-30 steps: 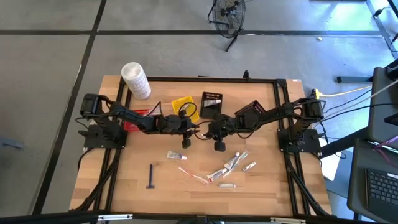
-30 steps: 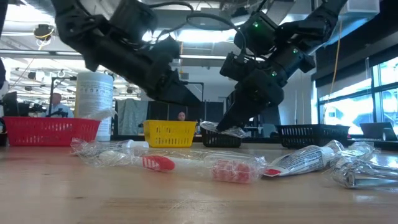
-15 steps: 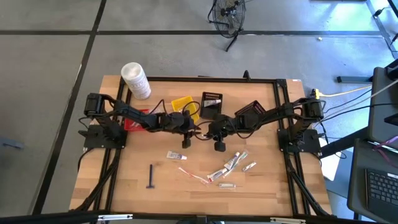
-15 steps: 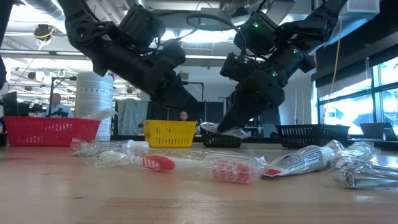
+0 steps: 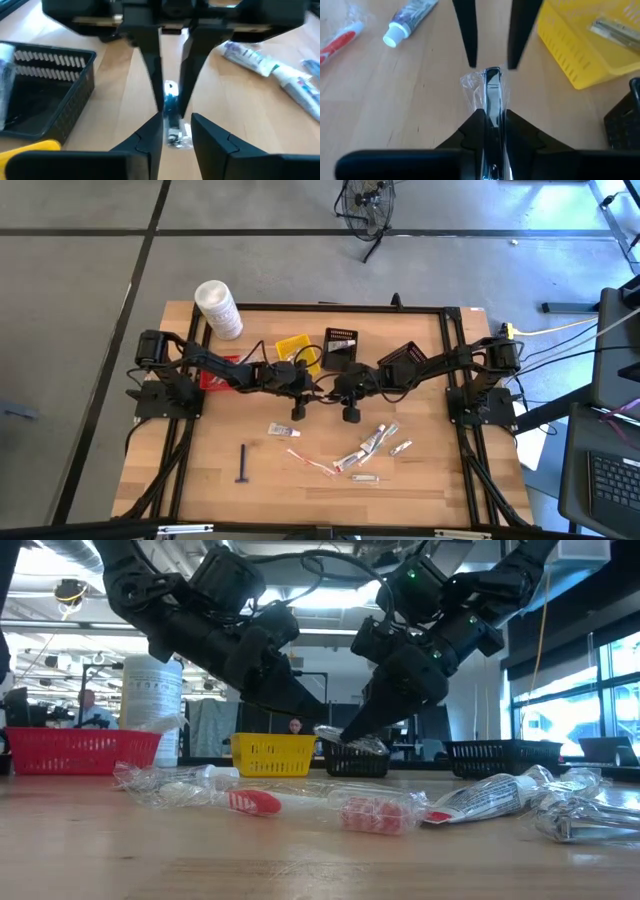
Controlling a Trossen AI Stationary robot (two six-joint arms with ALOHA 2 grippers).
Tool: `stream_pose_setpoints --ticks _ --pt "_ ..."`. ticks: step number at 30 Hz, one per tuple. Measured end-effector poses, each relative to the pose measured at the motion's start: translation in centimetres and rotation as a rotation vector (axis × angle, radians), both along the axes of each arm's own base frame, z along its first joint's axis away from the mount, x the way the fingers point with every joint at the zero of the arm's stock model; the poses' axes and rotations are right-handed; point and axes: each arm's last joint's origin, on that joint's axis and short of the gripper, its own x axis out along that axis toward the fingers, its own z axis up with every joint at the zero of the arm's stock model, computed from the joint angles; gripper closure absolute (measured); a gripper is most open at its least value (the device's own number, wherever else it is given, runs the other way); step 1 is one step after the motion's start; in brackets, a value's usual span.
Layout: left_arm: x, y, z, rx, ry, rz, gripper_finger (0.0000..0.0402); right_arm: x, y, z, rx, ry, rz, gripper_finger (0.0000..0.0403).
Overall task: Pick & Place Travel size toiletries
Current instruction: Put the nail cutter into the yellow bin
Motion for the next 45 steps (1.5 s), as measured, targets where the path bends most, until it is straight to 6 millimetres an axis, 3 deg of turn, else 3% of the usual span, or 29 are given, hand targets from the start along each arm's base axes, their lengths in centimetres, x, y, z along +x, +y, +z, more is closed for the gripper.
stream_pose_setpoints --ticks 8,13,23,34,45 --pt "0.2 0.2 -1.3 0.022 0.032 0.044 0.0251 0.1 -0.1 0.2 -0.001 -0.022 -0.003 0.0336" --pt "0.6 0.1 -2.3 0.055 0.034 0.023 0.0243 0.2 -0.3 0.2 -0.001 -0.03 -0.009 0.0338" --pt "0.7 -0.1 -2.3 0.069 0.014 0.01 0.0269 0.2 -0.3 0.2 -0.001 -0.031 -0.009 0.0335" --pt "0.7 -0.1 -2.3 0.08 0.012 -0.021 0.0324 0.2 -0.3 0.2 0.0 -0.03 -0.008 0.0345" --pt "0.6 -0.1 -2.5 0.042 0.028 0.013 0.0346 0.2 -0.2 0.2 -0.001 -0.03 -0.006 0.0273"
